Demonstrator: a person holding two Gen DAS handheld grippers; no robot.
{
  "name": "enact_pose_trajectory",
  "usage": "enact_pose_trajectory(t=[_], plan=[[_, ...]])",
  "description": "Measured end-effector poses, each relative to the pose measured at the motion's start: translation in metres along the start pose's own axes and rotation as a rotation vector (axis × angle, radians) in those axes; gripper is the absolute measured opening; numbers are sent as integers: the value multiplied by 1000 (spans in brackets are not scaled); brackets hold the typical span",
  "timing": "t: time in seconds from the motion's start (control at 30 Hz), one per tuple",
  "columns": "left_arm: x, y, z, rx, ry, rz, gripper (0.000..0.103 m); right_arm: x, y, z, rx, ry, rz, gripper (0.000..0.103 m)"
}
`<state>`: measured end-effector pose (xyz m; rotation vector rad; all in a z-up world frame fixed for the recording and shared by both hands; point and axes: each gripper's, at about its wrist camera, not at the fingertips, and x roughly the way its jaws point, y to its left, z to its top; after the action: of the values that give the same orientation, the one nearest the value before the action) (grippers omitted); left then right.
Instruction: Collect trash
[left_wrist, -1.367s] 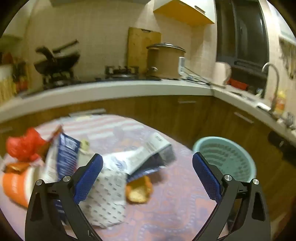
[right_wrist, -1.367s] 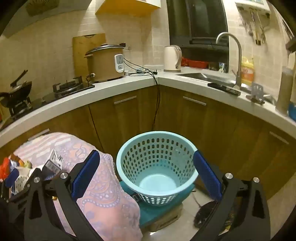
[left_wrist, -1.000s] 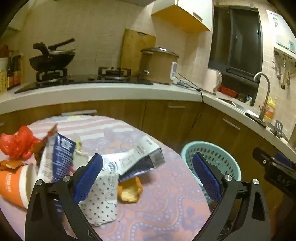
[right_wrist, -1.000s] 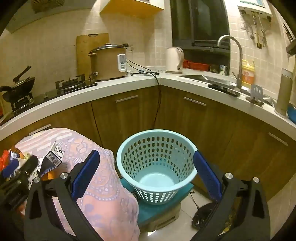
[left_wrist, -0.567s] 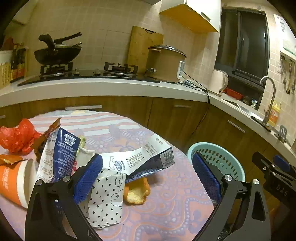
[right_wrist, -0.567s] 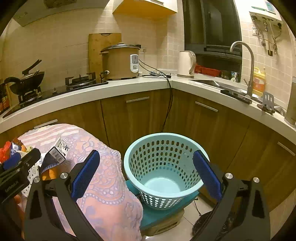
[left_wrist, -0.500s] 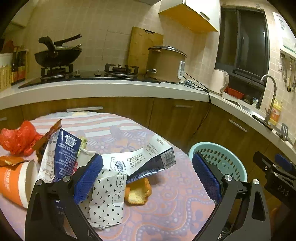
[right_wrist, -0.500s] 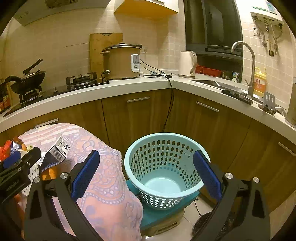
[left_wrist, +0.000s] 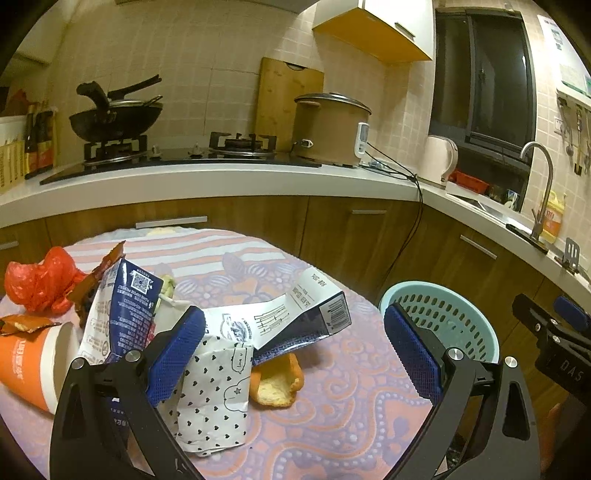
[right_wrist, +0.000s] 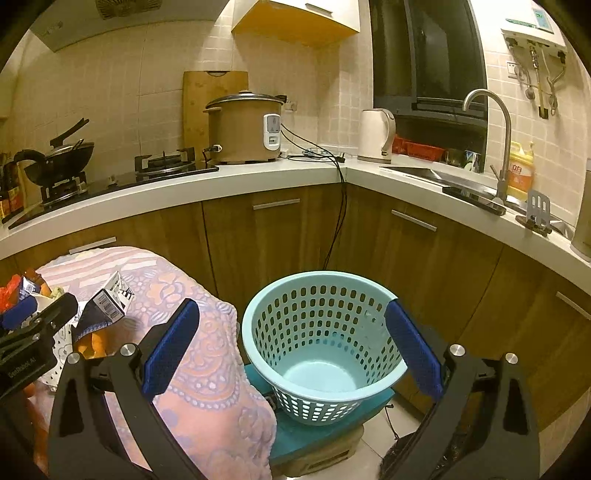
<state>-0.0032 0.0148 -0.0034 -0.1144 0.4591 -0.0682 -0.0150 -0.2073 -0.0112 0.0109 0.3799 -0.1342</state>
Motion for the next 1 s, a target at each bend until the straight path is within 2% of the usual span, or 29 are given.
enact_pose_trajectory(t=[0.37, 1.0], plan=[[2, -2, -4, 15, 1, 10, 94, 3, -6, 1, 15, 14, 11, 96], [-4, 7, 1, -30, -19, 11, 94, 17, 4, -5, -8, 38, 23, 96]])
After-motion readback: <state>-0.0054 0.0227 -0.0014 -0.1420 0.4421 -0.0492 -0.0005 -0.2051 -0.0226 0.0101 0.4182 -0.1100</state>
